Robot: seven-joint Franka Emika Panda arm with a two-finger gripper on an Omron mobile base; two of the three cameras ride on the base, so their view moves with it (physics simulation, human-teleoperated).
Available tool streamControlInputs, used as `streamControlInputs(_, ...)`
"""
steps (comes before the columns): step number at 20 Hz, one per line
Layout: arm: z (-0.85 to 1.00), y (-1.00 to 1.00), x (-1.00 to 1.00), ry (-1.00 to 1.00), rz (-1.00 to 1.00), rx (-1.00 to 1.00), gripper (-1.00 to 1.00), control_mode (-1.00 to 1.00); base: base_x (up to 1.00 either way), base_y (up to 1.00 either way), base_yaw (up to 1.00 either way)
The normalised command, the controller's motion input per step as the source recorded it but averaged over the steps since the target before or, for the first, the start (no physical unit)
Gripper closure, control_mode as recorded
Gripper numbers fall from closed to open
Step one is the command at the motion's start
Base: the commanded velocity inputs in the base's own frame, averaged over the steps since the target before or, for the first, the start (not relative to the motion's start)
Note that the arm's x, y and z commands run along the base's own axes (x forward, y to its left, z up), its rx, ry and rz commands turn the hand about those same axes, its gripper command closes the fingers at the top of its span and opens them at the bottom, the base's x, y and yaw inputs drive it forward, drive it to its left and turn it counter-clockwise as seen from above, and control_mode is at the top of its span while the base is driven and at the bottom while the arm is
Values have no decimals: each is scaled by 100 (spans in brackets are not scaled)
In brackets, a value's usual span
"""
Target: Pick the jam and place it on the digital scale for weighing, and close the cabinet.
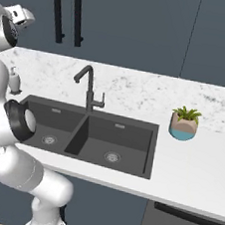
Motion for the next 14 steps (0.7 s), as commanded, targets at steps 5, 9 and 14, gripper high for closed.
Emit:
streamControlInputs(5,-12,0,86,12,2,6,-100,-100,0,0,0)
streamControlInputs(9,-29,0,62,9,2,4,-100,-100,0,0,0)
streamControlInputs(14,-51,-9,31,3,3,2,-100,-100,0,0,0)
